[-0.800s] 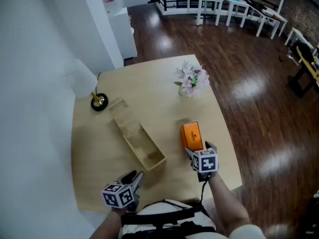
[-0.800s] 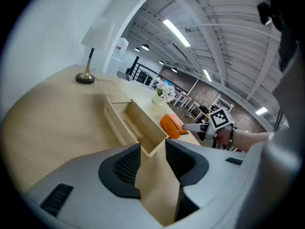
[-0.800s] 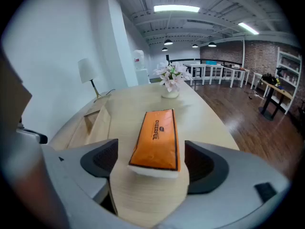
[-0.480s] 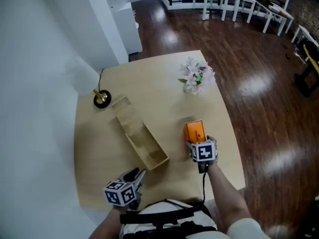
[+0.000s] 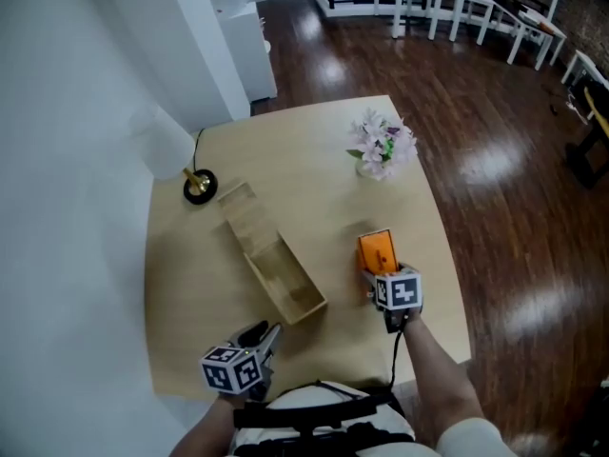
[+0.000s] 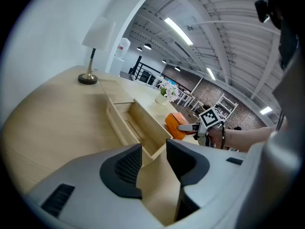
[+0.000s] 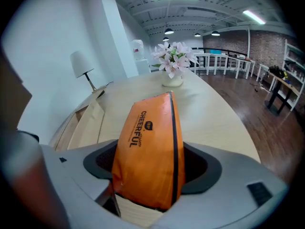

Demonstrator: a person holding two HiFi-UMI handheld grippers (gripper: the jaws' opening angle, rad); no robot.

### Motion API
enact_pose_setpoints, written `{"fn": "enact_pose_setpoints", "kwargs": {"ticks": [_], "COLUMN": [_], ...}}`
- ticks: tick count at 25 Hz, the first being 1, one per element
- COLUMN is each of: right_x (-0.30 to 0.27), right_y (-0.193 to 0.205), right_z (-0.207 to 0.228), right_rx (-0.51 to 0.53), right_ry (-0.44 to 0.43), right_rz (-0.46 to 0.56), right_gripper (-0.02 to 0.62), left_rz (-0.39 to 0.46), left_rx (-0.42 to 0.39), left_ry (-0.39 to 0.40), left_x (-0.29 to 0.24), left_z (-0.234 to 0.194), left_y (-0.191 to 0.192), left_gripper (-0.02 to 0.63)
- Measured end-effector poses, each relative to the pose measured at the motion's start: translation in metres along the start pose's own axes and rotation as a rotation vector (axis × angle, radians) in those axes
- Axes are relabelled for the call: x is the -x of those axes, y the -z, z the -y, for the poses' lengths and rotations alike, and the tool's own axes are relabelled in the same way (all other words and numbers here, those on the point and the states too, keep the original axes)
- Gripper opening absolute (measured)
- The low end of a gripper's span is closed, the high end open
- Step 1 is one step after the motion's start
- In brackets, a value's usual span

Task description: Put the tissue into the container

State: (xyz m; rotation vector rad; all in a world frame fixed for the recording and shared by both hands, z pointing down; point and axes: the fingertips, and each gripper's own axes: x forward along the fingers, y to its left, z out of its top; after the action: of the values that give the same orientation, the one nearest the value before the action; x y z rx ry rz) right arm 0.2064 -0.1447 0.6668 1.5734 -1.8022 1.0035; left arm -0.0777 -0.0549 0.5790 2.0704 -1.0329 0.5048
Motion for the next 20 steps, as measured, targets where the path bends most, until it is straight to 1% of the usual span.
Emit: {"fn": "enact_pose_setpoints", "kwargs": {"ticks": [3,6,9,12,16,20], "right_x": [0.014,0.031,0.046,0.053,0.05,0.038], "right_y": [-0.011,-0.031,-0.055,-0.074,-0.084,-0.076], "right_z": [-0.009,-0.028,-0.057,-0.096,-0.152,-0.198], "right_rx": [0.014,0.035,0.071,0.122,0.166,0.212], "right_ry": [-0.024,-0.062,-0.116,-0.183,-0.274,-0.323], "right_rz": [0.032,0.075,0.127,0.163,0.165,0.119], "right_gripper": [0.38,0.38,0.381,0.38,0.382,0.38], "left_rz": [0.024,0.054,0.084,0.109,0.14,0.164], "left_rx": [0.003,0.005,0.01,0.018,0.036,0.06], "left_ry": [0.013,0.026,0.039,0.047,0.051,0.046], "left_x": [0.006,0.013,0.022,0.031,0.046,0.062], "left_z": [0.001,0.002,0.004,0.003,-0.004,-0.012], "left_y": [-0.005,-0.011,-0.017,-0.02,-0.02,-0.018], "left_gripper": [0.166,0.166,0.166,0.166,0.165,0.166]}}
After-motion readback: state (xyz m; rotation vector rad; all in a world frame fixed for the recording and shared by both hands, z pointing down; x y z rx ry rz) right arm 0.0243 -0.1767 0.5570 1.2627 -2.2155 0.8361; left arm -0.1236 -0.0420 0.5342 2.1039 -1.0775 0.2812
